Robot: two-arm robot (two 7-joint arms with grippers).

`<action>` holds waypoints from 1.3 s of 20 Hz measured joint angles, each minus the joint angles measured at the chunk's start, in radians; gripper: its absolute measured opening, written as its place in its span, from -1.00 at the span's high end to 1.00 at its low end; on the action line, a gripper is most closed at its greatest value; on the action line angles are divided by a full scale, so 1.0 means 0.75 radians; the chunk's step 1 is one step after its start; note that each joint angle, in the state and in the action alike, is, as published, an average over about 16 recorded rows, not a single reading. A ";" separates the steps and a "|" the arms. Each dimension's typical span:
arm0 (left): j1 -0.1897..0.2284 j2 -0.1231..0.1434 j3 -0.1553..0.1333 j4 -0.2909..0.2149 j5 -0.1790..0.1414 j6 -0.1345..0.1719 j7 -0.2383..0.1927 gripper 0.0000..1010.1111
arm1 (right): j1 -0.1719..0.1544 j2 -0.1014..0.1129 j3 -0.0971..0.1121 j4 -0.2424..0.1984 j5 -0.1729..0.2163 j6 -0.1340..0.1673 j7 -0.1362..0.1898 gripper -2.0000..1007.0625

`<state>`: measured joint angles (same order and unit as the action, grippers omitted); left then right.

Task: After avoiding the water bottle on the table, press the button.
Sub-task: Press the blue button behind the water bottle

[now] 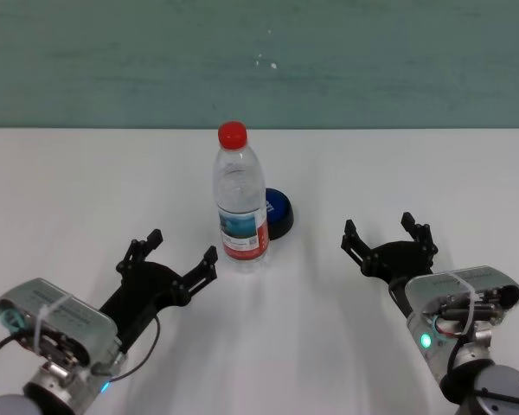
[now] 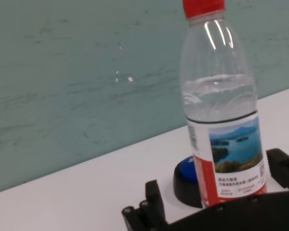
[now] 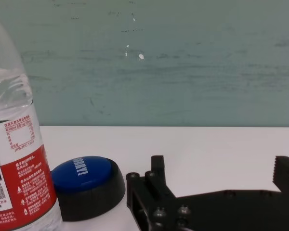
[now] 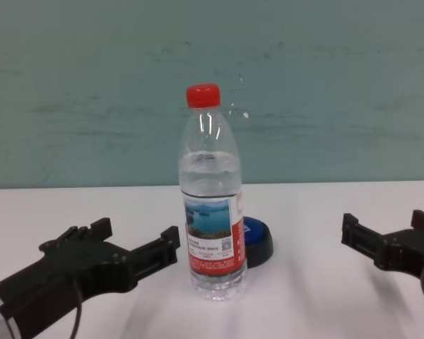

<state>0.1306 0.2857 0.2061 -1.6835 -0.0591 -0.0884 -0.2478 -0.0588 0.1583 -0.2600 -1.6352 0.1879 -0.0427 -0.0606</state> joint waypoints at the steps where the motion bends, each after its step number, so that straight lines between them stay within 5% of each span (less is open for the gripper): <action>1: -0.001 -0.001 0.002 0.001 0.001 -0.001 0.000 -1.00 | 0.000 0.000 0.000 0.000 0.000 0.000 0.000 -0.99; 26: -0.050 -0.034 0.034 0.041 0.027 -0.004 0.012 -1.00 | 0.000 0.000 0.000 0.000 0.000 0.000 0.000 -0.99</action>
<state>0.0931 0.2605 0.2317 -1.6524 -0.0389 -0.0917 -0.2388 -0.0588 0.1583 -0.2600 -1.6352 0.1879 -0.0427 -0.0605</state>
